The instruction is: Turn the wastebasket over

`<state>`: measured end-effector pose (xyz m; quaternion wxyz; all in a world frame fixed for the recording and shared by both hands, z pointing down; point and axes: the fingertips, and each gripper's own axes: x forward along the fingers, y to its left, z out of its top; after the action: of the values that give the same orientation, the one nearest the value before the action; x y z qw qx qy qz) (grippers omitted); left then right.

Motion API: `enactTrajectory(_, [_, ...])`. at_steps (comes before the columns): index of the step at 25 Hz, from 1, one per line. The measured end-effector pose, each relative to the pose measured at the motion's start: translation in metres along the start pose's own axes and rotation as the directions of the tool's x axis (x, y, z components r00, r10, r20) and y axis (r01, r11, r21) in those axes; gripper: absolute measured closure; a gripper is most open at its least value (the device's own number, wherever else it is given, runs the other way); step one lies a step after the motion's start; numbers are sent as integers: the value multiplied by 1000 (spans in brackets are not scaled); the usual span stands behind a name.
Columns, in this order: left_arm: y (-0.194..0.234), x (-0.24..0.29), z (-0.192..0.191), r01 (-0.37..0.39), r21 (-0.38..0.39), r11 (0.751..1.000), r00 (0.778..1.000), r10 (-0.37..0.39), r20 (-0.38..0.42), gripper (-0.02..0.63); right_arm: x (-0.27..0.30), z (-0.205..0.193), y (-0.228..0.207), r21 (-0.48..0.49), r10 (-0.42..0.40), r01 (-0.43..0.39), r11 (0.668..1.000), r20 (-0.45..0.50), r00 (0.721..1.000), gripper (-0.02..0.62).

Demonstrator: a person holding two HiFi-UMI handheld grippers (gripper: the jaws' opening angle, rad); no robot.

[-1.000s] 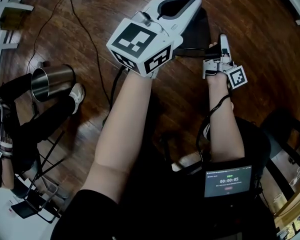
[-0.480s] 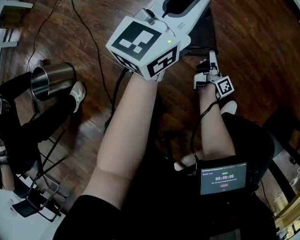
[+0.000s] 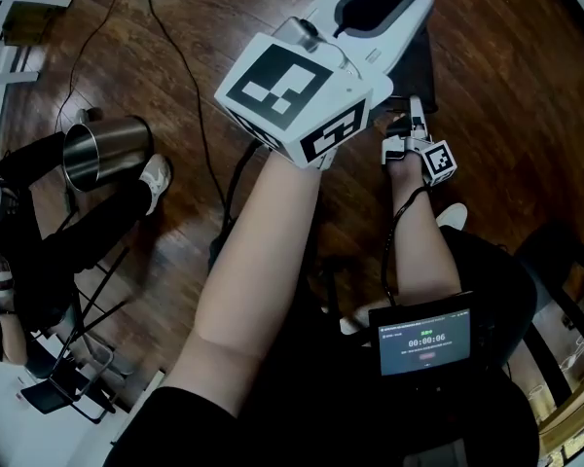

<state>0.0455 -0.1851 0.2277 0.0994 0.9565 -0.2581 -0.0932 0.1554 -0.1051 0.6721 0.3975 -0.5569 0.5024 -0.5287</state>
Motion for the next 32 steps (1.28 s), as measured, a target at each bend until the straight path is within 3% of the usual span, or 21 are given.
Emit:
enactTrajectory(8, [4, -2, -1, -14, -9, 1000, 1000, 14, -10, 604, 42, 6, -7, -80, 44, -47, 996, -38, 998, 439])
enactTrajectory(14, [5, -1, 2, -12, -3, 1000, 1000, 12, 1, 604, 61, 9, -2, -61, 33, -34, 998, -29, 999, 557])
enactTrajectory(16, [7, -2, 4, -18, -4, 1000, 1000, 18, 4, 604, 62, 8, -2, -68, 20, -23, 997, -42, 999, 568])
enactTrajectory(19, [10, -4, 8, -25, -1, 1000, 1000, 25, 12, 604, 64, 6, 10, -162, 10, -26, 986, -102, 995, 578])
enactTrajectory(21, [10, -6, 10, -28, 2, 1000, 999, 28, 16, 604, 67, 2, 29, -268, -1, -45, 962, -170, 985, 584])
enactTrajectory(24, [11, -10, 11, -28, 5, 1000, 999, 28, 19, 604, 71, -2, 50, -455, -75, -63, 888, -280, 957, 586])
enactTrajectory(28, [15, -16, 14, -39, 6, 999, 999, 39, 24, 604, 78, 5, 74, -640, -175, -134, 757, -396, 901, 586])
enactTrajectory(30, [17, -17, 16, -44, 3, 999, 999, 44, 31, 604, 82, 8, 83, -724, -250, -187, 664, -451, 857, 586])
enactTrajectory(32, [16, -17, 18, -46, 7, 999, 998, 46, 34, 604, 84, 8, 87, -805, -352, -251, 537, -485, 800, 586])
